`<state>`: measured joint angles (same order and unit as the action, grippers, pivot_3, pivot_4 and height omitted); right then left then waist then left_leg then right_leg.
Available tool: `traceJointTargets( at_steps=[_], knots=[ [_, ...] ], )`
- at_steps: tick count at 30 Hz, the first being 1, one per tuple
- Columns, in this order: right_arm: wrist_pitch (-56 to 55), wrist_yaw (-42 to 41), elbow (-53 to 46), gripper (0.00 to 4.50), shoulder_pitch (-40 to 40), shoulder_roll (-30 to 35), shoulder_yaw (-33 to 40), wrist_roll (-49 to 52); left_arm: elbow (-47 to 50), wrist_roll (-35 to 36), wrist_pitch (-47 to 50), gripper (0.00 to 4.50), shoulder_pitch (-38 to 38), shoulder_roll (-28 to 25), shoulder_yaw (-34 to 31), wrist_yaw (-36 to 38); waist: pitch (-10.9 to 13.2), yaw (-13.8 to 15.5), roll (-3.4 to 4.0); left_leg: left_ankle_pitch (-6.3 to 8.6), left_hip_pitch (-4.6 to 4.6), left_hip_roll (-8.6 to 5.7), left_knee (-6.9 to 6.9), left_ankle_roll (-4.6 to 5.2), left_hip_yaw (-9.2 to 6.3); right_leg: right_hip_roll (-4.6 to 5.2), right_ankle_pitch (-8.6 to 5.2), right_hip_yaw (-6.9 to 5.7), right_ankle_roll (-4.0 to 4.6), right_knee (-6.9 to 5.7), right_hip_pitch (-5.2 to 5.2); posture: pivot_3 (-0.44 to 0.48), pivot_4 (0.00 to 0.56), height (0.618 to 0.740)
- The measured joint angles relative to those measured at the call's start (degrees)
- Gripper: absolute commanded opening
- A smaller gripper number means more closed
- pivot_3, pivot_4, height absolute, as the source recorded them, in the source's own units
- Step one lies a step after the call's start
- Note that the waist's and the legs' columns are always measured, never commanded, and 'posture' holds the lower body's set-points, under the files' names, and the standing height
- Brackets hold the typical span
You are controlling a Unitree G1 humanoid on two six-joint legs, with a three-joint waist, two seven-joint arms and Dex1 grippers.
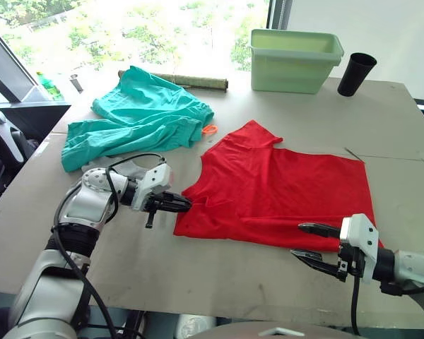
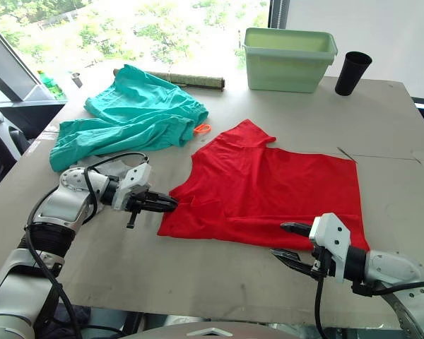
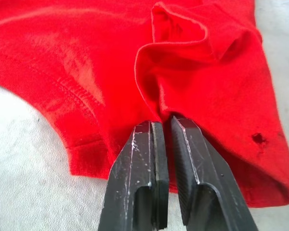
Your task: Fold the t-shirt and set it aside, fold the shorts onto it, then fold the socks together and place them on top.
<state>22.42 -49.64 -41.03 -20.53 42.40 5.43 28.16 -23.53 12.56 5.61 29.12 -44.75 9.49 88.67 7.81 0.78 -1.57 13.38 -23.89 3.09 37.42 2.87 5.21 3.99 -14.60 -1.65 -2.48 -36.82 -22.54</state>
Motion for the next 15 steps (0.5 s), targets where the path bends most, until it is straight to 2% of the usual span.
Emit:
traceJointTargets(
  at_steps=[3,4,15],
  knots=[
    [-0.5,-0.1,-0.4,2.65,0.8,0.0,0.0,0.3,-0.4,0.0,0.0,0.46,0.2,0.0,0.0,0.6,0.0,0.0,0.0,0.0,0.0,0.0,0.0,0.0,-0.01,-0.01,0.02,0.0,-0.03,-0.01,0.0,0.0,0.15,0.74],
    [-1.1,-0.3,-0.7,2.65,0.9,0.0,0.0,0.1,-0.7,0.0,0.0,0.21,0.2,0.0,0.0,0.7,0.0,0.0,0.0,0.0,0.0,0.0,0.0,0.0,-0.01,-0.01,0.02,0.0,-0.03,-0.01,0.0,0.0,0.15,0.74],
    [-2.2,-0.2,1.2,2.65,1.6,0.1,-3.8,-3.4,-2.1,-0.2,-2.1,0.21,3.3,0.0,0.0,0.7,0.0,0.0,-0.04,0.0,0.0,0.0,0.02,0.0,0.0,0.0,0.01,0.0,-0.02,-0.01,0.01,0.0,0.15,0.74]
  ],
)
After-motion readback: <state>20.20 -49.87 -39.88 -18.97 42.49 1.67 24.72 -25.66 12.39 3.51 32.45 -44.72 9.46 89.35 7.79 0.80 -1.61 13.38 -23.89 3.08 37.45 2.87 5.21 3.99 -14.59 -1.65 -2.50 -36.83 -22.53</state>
